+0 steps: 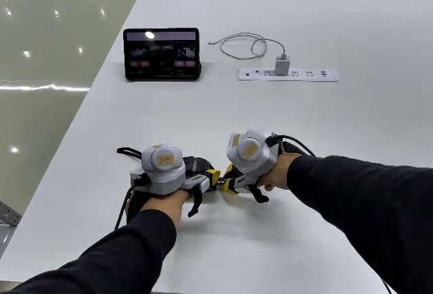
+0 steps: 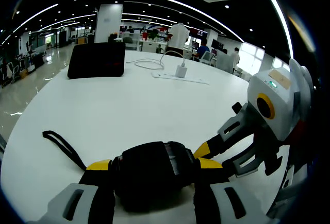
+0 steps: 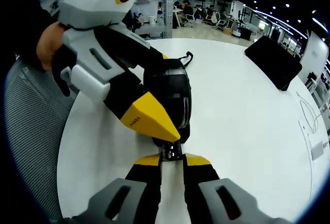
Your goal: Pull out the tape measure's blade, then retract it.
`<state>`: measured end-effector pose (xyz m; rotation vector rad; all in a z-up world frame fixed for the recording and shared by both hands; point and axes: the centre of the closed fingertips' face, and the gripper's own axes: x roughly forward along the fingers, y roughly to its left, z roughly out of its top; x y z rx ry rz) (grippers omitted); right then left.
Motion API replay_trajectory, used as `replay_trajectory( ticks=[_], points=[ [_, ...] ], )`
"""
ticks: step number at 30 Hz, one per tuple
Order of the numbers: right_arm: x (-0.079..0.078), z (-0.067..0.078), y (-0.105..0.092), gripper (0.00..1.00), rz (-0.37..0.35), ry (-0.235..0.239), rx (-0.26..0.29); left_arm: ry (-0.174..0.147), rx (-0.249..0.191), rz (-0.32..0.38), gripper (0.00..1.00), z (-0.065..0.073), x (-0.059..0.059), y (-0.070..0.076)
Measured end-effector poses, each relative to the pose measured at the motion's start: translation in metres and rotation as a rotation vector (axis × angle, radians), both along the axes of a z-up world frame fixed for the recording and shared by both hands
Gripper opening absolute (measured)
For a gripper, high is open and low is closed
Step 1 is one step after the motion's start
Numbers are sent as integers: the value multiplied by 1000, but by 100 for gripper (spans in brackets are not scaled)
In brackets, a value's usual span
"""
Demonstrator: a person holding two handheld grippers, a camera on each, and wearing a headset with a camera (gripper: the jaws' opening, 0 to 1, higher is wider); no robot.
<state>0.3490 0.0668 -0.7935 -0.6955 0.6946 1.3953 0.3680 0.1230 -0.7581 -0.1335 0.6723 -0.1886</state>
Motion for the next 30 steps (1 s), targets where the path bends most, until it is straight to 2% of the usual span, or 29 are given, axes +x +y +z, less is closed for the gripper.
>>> replay_trajectory(
  ticks=[5, 19, 23, 30],
  points=[
    [1, -1, 2, 11, -12, 8, -4, 3, 2, -4, 58, 0, 0, 0],
    [0, -2, 7, 11, -8, -6, 15, -1, -4, 0, 58, 0, 0, 0],
    [0, -2, 6, 11, -47, 8, 20, -4, -7, -5, 58, 0, 0, 0],
    [0, -2, 7, 11, -53, 5, 12, -15, -10, -1, 59, 1, 0, 0]
  ],
)
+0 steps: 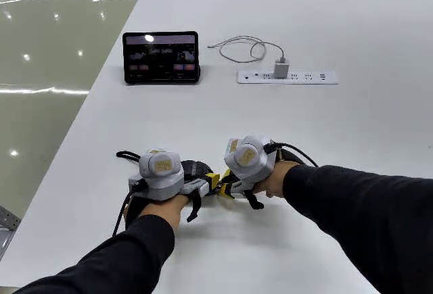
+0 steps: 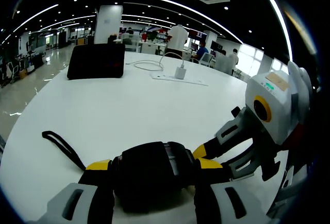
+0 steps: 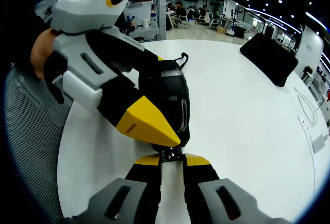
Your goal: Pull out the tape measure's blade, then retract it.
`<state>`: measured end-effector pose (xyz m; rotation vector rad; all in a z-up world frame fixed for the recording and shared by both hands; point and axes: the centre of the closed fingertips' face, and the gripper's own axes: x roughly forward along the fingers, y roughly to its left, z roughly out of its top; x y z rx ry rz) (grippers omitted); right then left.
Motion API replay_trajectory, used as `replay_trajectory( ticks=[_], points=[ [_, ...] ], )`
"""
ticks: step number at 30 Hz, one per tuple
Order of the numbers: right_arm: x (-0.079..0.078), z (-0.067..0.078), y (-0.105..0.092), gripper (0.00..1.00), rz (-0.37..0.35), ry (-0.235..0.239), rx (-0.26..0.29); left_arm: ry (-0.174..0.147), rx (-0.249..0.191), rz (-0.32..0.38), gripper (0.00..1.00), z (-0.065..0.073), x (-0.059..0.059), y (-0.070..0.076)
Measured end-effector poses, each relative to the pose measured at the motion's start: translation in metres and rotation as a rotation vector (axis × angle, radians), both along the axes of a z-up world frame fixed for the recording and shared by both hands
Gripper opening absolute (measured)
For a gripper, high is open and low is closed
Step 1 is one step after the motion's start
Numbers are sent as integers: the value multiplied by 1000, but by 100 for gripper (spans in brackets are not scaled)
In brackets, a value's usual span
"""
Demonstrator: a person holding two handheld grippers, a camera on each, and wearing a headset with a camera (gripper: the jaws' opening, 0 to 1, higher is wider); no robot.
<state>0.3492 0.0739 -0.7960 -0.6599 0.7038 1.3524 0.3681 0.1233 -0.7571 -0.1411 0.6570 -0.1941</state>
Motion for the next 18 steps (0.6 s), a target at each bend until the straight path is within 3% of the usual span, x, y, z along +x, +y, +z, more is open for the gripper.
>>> replay_trajectory(
  ticks=[9, 12, 18],
  points=[
    [-2, 1, 1, 11, 36, -34, -6, -7, -4, -8, 60, 1, 0, 0],
    [-4, 1, 1, 12, 80, -66, -18, -15, -2, -19, 61, 1, 0, 0],
    [-3, 2, 1, 13, 85, -88, -28, -10, 0, -14, 61, 1, 0, 0]
  ],
)
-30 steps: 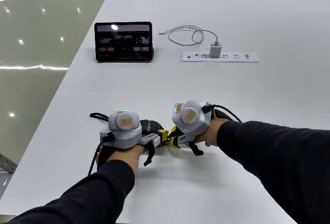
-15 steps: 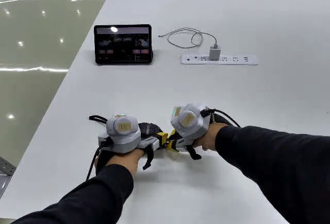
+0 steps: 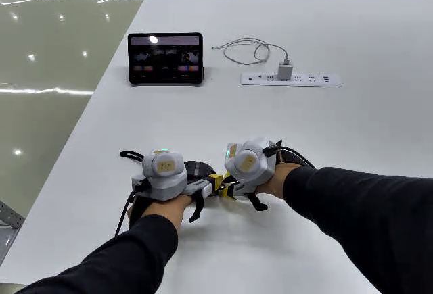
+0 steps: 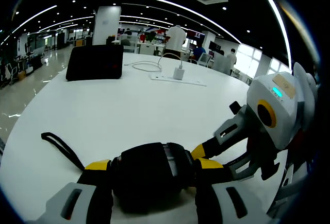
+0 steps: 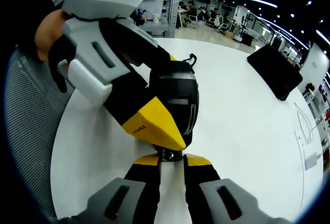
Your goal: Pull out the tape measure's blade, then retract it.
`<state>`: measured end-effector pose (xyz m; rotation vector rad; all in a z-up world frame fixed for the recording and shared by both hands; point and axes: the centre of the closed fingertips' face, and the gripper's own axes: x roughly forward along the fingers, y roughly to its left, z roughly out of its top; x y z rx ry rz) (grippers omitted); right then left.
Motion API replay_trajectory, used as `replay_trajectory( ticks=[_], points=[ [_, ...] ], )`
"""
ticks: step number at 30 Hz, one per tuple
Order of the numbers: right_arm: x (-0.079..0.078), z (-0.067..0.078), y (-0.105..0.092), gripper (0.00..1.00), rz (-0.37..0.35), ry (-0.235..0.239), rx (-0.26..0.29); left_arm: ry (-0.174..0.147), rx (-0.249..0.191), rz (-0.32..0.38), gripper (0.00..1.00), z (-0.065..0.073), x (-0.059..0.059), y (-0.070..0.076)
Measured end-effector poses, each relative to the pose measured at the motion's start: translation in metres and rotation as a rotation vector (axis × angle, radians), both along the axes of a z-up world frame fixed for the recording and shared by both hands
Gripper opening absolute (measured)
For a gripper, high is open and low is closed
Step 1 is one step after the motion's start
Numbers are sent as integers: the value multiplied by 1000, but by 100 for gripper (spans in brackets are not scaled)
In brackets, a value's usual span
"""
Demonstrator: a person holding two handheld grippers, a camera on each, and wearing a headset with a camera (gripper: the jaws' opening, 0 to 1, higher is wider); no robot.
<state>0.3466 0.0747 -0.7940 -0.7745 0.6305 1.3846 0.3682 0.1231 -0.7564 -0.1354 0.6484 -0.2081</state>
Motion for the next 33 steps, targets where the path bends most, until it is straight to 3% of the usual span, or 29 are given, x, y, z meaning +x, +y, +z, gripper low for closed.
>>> replay_trajectory(
  ticks=[6, 9, 11, 16, 22, 29, 31, 33],
  points=[
    [-3, 9, 0, 18, 12, 12, 37, 0, 1, 4, 61, 0, 0, 0],
    [-6, 13, 0, 25, -33, 66, 60, 6, -4, 3, 61, 0, 0, 0],
    [-6, 12, -1, 33, -35, 72, 54, 16, -10, 3, 61, -1, 0, 0],
    [-10, 12, -5, 39, -29, 78, 43, 42, -11, 10, 62, -1, -1, 1],
    [-10, 12, -8, 46, -35, 86, 38, 14, 8, 38, 79, 4, 1, 10],
    [-8, 16, -10, 54, -45, 73, 43, 10, -4, 46, 96, 5, -1, 11],
    [-7, 16, -10, 56, -49, 69, 43, -33, 23, 37, 100, 9, 2, 14],
    [-7, 16, -11, 59, -61, 75, 44, -38, 7, 29, 100, 11, -1, 11]
  ],
)
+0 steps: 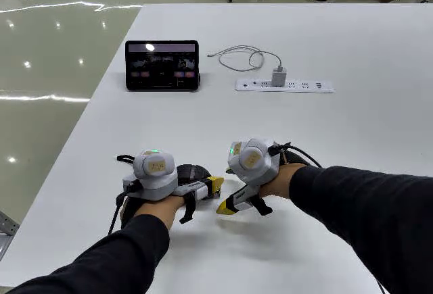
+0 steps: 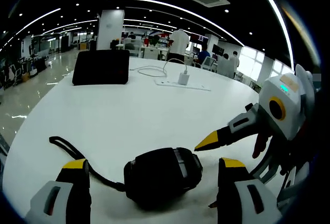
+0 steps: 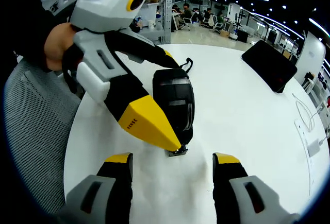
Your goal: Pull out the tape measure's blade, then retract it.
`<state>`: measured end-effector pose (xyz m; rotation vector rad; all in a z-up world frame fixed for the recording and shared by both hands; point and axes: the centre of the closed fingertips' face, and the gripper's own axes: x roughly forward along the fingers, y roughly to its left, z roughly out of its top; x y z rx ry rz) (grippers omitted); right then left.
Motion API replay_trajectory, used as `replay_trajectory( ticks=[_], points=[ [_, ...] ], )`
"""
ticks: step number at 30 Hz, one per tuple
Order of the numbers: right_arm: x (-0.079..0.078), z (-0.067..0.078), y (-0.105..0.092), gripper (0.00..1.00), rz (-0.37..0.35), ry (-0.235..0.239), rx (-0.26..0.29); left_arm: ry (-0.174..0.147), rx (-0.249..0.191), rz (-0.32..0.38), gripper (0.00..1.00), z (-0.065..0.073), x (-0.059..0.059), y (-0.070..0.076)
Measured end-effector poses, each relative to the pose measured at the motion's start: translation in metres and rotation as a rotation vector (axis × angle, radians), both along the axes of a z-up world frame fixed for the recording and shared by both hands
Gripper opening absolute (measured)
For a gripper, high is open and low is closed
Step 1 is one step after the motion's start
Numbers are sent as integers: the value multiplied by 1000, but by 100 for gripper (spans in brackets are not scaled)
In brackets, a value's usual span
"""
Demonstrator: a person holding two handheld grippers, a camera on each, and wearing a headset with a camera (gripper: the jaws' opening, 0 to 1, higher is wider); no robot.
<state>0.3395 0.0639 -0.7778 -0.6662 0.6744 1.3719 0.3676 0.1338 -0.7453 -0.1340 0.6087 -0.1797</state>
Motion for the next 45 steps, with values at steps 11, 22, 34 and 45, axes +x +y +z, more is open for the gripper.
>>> replay_trajectory(
  ticks=[11, 22, 34, 45],
  points=[
    [-5, 6, -14, 73, -100, 18, 40, 39, 8, -138, 100, -1, -14, -3],
    [0, 22, -48, 82, -252, 0, 117, 0, 50, -316, 100, 12, -29, -13],
    [-7, 26, -77, 86, -321, -2, 136, -9, 67, -377, 100, 15, -41, -5],
    [-7, 35, -131, 89, -455, -7, 194, -54, 80, -407, 100, 23, -56, 6]
  ],
)
